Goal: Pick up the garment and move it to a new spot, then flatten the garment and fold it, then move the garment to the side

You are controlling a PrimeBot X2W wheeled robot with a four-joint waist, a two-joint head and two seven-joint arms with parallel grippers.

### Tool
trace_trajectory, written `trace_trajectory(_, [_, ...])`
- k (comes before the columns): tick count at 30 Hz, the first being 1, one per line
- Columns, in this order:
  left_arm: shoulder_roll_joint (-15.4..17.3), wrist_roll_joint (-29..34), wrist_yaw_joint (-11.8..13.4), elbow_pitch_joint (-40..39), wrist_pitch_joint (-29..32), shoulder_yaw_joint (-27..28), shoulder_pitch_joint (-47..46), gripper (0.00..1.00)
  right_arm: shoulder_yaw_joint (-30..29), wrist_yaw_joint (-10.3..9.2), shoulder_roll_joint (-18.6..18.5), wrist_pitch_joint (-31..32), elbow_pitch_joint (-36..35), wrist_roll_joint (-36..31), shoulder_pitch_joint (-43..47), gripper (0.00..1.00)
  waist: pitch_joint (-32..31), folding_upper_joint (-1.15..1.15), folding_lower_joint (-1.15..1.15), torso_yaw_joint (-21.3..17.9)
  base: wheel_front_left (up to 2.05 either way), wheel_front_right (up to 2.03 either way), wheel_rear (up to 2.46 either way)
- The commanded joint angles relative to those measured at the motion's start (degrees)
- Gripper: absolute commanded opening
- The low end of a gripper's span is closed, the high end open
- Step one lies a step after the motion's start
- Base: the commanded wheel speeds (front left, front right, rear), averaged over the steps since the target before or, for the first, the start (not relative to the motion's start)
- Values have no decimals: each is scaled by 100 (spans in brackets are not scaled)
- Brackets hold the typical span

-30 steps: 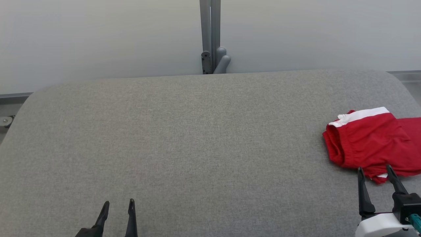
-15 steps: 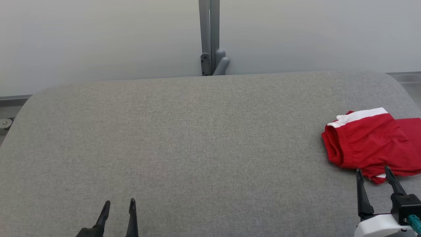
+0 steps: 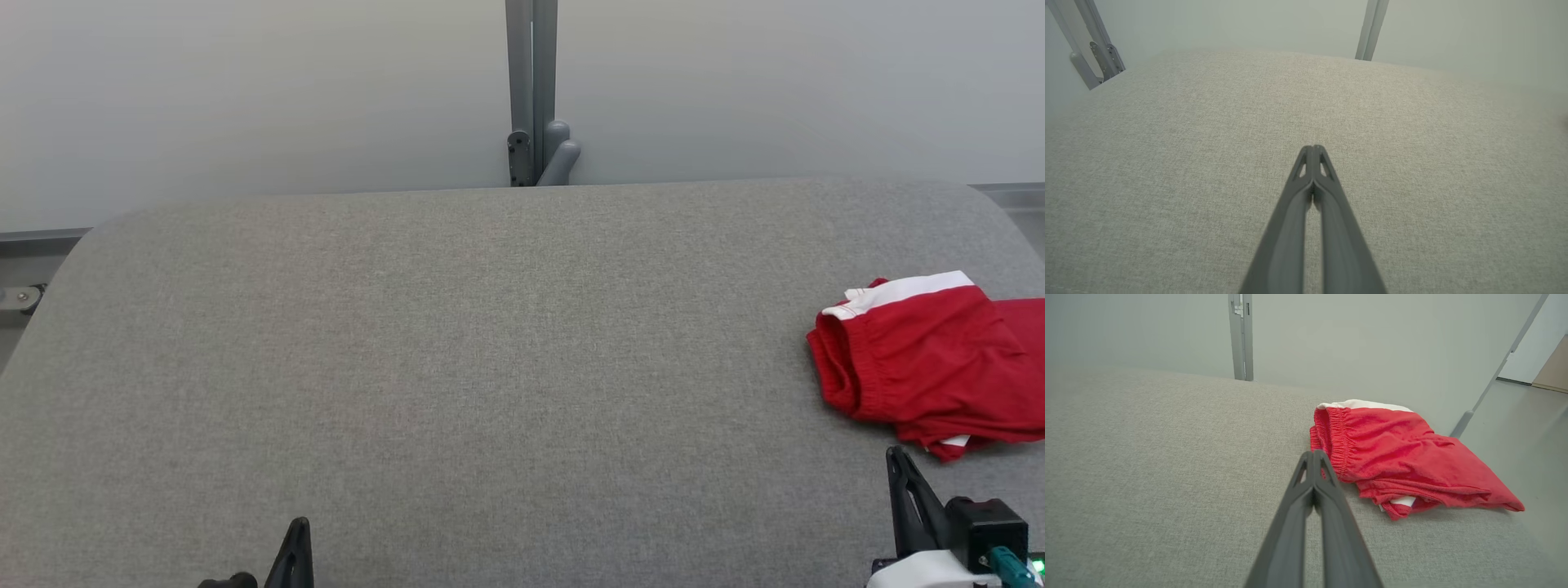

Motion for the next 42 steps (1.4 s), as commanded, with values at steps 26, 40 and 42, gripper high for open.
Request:
trace_trajectory(26, [11,-2797,-177,-154,598,210,-585,0,-47,-2,-47,782,-13,3400,-434,0,76,0,0,-43,0,0,0])
trace_trajectory(40, [15,-3902,-249,-180,843,295,-795,0,-67,-4,-49,1106,29,4740,-597,0,115,0,0,-65,0,0,0])
trace_trajectory(42, [16,-4048,-256,-184,876,306,-823,0,-69,-4,-49,1153,34,4914,-618,0,121,0,0,-68,0,0,0])
